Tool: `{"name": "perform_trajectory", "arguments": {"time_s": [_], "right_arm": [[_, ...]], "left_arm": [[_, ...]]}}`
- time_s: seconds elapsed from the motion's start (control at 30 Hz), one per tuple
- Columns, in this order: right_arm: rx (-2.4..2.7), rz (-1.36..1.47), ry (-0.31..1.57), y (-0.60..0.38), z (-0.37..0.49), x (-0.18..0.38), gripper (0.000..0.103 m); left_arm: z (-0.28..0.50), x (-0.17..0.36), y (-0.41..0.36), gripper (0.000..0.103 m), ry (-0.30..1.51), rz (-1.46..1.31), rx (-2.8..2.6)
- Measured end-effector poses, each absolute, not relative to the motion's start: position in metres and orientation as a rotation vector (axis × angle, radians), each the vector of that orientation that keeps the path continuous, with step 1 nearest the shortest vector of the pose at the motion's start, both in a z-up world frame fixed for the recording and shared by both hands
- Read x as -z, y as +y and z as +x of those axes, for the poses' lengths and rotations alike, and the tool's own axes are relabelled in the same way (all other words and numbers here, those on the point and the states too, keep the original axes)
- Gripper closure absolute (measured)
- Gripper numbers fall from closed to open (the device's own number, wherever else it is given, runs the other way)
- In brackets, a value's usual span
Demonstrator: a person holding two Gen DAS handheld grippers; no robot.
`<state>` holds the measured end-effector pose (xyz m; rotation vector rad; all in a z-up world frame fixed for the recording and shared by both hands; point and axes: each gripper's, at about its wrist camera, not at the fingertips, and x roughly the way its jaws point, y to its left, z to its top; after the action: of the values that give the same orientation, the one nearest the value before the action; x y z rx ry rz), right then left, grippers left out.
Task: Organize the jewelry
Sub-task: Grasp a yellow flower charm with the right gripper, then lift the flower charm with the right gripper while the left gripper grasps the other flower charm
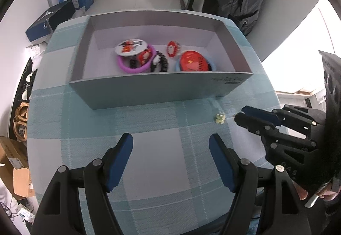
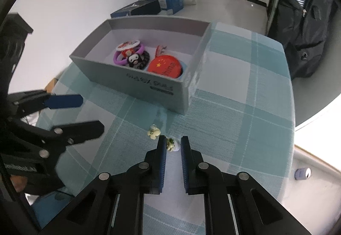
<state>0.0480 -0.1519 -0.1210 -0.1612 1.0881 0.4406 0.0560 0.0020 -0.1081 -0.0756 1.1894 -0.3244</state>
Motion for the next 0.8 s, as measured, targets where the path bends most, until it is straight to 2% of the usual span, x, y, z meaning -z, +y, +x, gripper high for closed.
{"name": "perform_trajectory", "arguments": {"time_s": [0.6,0.8], "right_arm": [[-0.396,-0.002,1.044,-0.201,0.057,0.089,0.092],[-0.403,0.03,1.038,-0.209,0.058,0.084,0.092]], "left_arm": [[0.064,0.118,-0.045,0.033,1.211,0.032,0.332],[0.061,0.116,-0.054,0.034,1.162,0.1,0.33]]}}
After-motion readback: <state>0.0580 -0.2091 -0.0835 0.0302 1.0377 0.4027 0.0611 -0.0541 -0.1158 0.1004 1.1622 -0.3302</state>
